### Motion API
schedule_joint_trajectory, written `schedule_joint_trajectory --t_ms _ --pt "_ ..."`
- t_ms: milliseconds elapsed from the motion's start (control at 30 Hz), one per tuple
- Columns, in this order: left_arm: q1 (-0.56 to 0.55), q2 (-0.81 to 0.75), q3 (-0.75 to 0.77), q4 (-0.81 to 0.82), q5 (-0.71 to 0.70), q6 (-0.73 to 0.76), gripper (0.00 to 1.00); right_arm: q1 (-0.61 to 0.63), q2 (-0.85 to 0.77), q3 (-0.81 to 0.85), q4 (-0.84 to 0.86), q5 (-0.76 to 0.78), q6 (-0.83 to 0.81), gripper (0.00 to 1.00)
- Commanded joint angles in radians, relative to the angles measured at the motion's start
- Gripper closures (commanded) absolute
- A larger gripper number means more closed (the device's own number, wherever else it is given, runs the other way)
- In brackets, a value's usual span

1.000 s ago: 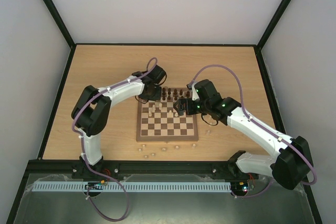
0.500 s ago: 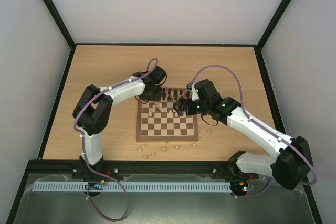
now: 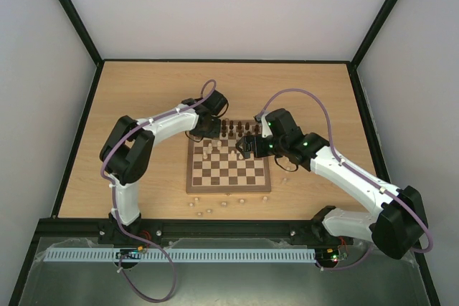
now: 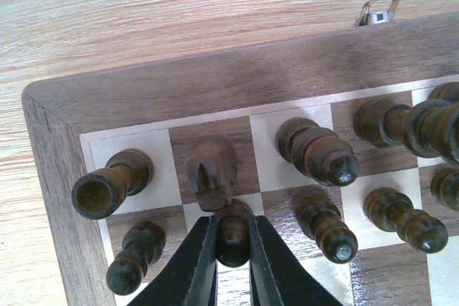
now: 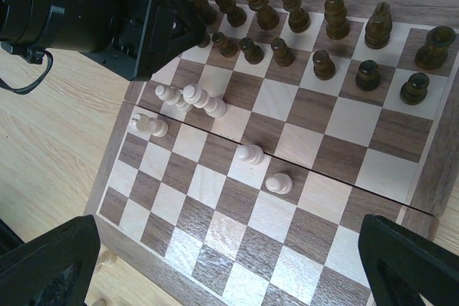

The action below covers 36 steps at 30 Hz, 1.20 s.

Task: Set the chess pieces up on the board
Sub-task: Place the chess piece on the chessboard.

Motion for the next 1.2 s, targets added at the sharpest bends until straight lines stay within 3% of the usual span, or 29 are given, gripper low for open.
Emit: schedule_joint_trajectory --t_ms 0,1167 --pt "-0.003 0.018 -0.025 -0.015 -0.015 -0.005 0.90 0.002 0.005 -0.018 -0.010 -0.015 0.006 0.01" --pt "-0.004 -0.050 -0.103 -0.013 -0.022 -0.027 0.85 0.002 0.015 -0.018 -0.006 -0.029 0.005 0.00"
